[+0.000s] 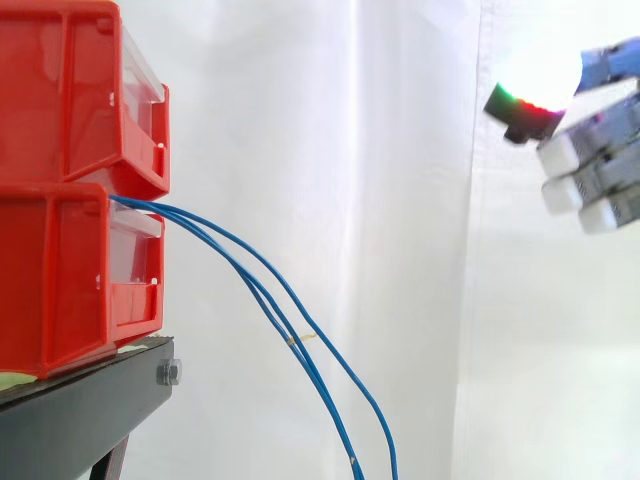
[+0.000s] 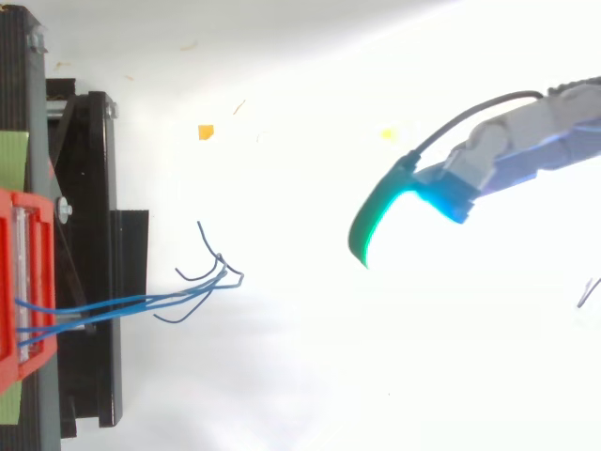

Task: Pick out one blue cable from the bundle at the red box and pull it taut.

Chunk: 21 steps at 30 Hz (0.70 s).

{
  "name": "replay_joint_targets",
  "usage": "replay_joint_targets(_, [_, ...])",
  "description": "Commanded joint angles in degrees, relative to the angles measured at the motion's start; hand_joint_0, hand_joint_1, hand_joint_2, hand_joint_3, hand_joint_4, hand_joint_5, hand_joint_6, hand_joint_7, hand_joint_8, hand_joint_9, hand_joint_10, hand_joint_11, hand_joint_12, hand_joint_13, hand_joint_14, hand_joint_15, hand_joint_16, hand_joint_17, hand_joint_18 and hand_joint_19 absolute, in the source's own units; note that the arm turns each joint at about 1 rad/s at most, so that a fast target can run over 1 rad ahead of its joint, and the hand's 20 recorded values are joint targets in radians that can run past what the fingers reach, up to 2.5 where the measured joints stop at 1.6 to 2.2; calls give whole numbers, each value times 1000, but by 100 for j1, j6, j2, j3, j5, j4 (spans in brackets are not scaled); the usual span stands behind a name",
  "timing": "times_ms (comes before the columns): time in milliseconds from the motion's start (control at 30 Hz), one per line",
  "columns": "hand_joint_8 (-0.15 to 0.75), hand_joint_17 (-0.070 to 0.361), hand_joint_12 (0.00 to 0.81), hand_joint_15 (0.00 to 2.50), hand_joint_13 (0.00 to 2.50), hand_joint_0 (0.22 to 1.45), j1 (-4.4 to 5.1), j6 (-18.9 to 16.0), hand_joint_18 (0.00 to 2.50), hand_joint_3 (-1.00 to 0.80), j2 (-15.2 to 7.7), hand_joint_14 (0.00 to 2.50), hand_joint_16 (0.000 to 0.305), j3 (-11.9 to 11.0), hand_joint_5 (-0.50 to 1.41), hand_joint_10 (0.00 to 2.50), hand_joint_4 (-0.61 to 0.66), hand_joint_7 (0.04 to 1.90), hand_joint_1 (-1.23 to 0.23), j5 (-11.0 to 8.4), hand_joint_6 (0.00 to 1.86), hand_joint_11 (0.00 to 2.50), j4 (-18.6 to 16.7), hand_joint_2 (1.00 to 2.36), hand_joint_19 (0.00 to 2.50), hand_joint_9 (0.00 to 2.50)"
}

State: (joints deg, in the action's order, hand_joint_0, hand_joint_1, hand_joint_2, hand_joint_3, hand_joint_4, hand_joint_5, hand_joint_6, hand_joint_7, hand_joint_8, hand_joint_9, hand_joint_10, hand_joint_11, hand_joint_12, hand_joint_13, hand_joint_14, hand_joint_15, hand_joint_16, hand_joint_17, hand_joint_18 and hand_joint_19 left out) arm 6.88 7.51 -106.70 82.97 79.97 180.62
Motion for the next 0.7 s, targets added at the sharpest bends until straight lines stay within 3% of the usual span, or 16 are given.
replay_joint_targets(0, [221,73,256,46,396,485,6,13,217,-500,-237,1,33,0,-236,8,115,672,-776,-69,501,212,-273,1000,202,502])
replay_joint_targets(67, [224,73,255,51,398,487,6,13,219,-500,-281,1,32,0,-235,8,115,672,-782,-87,501,219,-335,1000,202,513])
replay_joint_targets(133, [224,72,254,52,401,489,6,-13,223,-500,-492,1,32,0,-234,8,116,679,-790,-113,502,223,-607,1000,201,514])
replay_joint_targets(300, [227,72,256,66,414,488,6,57,236,-500,-580,2,32,0,-229,9,119,707,-819,-139,502,250,-932,1000,206,525])
replay_joint_targets(433, [235,77,266,71,423,462,6,418,254,-500,-589,2,34,0,-223,10,135,738,-850,-377,502,284,-1170,1000,205,536])
replay_joint_targets(667, [266,90,298,85,453,393,41,629,303,-500,-765,3,40,0,-211,10,179,769,-827,-500,502,308,-1486,1000,211,566])
